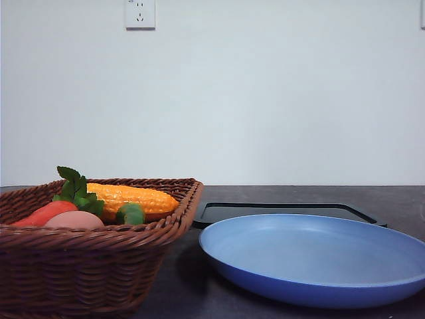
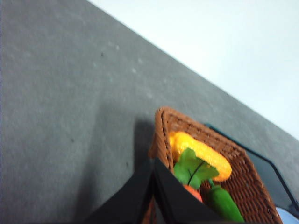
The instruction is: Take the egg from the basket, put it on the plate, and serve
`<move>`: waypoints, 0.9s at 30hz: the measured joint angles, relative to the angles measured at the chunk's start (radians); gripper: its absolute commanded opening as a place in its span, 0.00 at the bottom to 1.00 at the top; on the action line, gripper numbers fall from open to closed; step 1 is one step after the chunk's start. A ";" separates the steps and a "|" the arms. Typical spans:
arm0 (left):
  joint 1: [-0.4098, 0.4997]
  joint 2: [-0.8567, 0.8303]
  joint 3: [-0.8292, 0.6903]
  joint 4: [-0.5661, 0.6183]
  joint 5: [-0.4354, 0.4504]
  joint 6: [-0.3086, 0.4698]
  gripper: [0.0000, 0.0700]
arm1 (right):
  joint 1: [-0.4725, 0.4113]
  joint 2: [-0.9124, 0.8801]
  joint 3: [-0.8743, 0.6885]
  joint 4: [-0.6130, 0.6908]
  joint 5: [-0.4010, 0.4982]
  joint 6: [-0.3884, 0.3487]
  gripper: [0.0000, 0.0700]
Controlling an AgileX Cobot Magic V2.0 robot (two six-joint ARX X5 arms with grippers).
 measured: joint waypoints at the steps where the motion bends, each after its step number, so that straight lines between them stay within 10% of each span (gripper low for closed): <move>1: 0.000 0.019 0.012 -0.012 0.001 0.000 0.00 | 0.000 0.008 0.009 -0.009 0.000 0.003 0.00; 27: -0.112 0.795 0.640 -0.339 0.331 0.313 0.00 | 0.000 0.748 0.625 -0.413 -0.106 -0.215 0.00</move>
